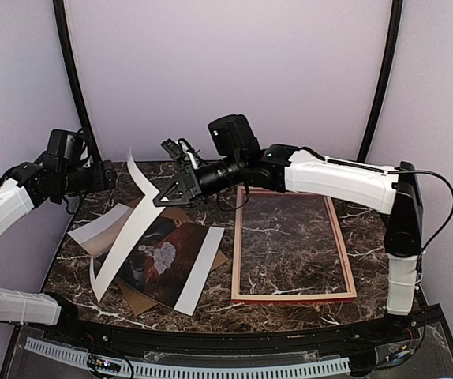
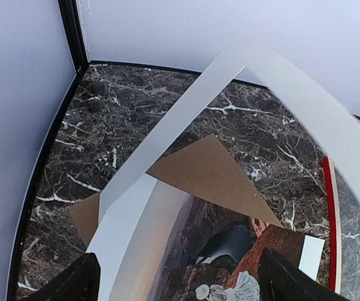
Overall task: Put the photo into the frame
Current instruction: Pass from the right arm to the left
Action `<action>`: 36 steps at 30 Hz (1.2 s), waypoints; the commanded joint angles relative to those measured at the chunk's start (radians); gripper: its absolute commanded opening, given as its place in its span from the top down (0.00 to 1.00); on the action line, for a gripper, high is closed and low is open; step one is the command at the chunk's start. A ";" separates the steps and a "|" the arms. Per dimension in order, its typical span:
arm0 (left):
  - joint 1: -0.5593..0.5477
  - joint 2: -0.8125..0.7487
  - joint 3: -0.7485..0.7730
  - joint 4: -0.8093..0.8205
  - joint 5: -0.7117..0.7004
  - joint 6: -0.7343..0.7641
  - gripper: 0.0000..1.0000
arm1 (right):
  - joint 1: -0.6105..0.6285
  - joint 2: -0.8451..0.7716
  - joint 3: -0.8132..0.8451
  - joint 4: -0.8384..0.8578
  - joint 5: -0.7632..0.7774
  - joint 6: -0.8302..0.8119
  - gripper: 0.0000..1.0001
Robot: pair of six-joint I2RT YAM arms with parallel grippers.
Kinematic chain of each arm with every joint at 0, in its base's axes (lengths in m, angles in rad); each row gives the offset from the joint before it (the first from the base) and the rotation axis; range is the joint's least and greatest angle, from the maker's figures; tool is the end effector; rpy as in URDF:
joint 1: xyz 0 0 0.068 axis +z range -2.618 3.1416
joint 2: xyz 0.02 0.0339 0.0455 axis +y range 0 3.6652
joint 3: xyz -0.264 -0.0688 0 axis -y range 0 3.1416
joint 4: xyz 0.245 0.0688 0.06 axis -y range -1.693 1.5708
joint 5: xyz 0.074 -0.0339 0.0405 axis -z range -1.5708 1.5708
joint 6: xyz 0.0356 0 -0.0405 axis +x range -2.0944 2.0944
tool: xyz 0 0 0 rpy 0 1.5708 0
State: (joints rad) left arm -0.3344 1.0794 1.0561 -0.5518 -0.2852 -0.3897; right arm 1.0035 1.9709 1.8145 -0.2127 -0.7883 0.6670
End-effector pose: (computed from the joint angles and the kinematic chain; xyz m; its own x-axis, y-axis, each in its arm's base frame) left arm 0.2229 -0.0669 0.3417 -0.5102 -0.2087 -0.8344 -0.1102 0.9780 -0.1772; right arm 0.2294 0.4071 0.3420 -0.7400 -0.3497 -0.5745 -0.6265 0.0476 0.7780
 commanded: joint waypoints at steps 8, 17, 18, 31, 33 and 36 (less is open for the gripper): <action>0.075 0.012 0.214 -0.087 -0.037 0.095 0.07 | 0.079 0.143 0.252 -0.005 -0.062 0.033 1.00; 0.084 0.036 0.334 -0.099 -0.045 0.113 0.05 | 0.057 0.096 0.224 -0.036 -0.005 0.002 1.00; 0.084 0.038 0.336 -0.098 -0.033 0.112 0.05 | 0.044 0.080 0.196 -0.037 0.010 0.002 1.00; 0.083 -0.003 0.140 0.052 0.193 0.067 0.01 | -0.199 -0.264 -0.494 -0.024 0.273 -0.008 1.00; 0.082 -0.011 0.091 0.080 0.232 0.047 0.01 | -0.225 -0.283 -0.576 -0.023 0.301 -0.010 1.00; 0.077 -0.015 0.006 0.129 0.276 0.014 0.01 | -0.240 -0.285 -0.659 -0.040 0.367 -0.018 1.00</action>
State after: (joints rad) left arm -0.2554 1.0962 1.1473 -0.5144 -0.1085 -0.3264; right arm 0.7685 1.7000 1.2434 -0.2592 -0.5251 0.6655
